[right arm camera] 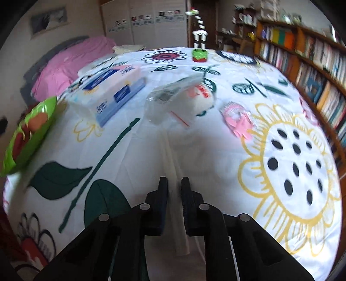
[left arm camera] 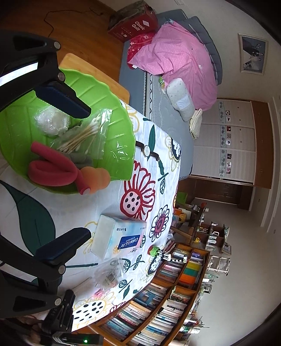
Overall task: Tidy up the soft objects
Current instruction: 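Lift the white strip with the right tool and carry it toward the green tray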
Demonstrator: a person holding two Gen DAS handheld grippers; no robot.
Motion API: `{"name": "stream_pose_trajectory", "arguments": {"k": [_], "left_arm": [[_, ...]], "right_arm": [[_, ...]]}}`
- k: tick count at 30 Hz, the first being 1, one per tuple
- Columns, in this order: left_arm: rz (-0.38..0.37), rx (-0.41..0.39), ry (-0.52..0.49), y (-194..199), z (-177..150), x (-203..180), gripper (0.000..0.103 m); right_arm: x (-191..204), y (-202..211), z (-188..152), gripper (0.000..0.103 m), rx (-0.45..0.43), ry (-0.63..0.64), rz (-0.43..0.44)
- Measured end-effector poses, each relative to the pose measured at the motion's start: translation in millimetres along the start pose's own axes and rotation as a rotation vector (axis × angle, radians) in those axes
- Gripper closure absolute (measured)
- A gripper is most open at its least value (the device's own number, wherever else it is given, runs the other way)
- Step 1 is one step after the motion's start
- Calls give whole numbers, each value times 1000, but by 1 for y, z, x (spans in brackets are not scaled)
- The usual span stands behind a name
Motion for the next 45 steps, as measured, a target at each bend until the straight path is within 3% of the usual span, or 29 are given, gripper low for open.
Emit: {"name": "stream_pose_trajectory", "arguments": {"k": [5, 10, 12, 14, 16, 18, 21, 24, 27, 30, 33, 36, 38, 40, 43, 45], "left_arm": [[-3, -6, 19, 2, 0, 5, 0], [-8, -9, 31, 2, -1, 10, 0], [-7, -10, 36, 2, -1, 12, 0], [-9, -10, 46, 3, -2, 15, 0], [-14, -12, 56, 4, -2, 17, 0], [-15, -14, 56, 5, -2, 18, 0], [-17, -14, 54, 6, -3, 18, 0], [-19, -15, 56, 6, -3, 18, 0], [-25, -17, 50, 8, -3, 15, 0], [-31, -17, 43, 9, -3, 13, 0], [-36, -17, 38, 9, -3, 10, 0], [-37, -19, 38, 9, -2, 10, 0], [-37, -19, 42, 9, -2, 10, 0], [-37, -19, 48, 9, -2, 12, 0], [-33, -20, 55, 9, -2, 15, 0], [-29, -23, 63, 9, -1, 19, 0]], "right_arm": [[-12, 12, -3, 91, 3, -138, 150], [-4, 27, 0, 92, -31, -154, 207], [1, 30, 2, 92, -38, -125, 182], [7, 30, 1, 90, -50, -65, 89], [5, 25, -1, 77, -42, -55, 31], [0, 13, -6, 68, 7, -88, 59], [-4, 9, -12, 66, 15, -106, 85], [6, 9, -17, 66, 36, -107, 178], [26, 9, -21, 66, 39, -20, 185], [31, 7, -19, 61, 37, -16, 216], [32, 3, -15, 61, 19, -13, 188], [40, 0, -11, 62, 4, 23, 112], [47, -3, -9, 70, -17, 62, 21], [50, -6, -7, 85, -45, 89, -51], [46, -7, -4, 95, -50, 65, -58], [37, -5, -2, 95, -38, -6, -11]]}}
Point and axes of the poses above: each gripper's, at about its wrist camera, not at the fingertips, and y roughly against the way its jaws point, x to its left, z to its top, the point moved 3 cm from there along -y, roughly the way its jaws point, and after that the axes turned 1 degree about -y, right-handed, at the moved point
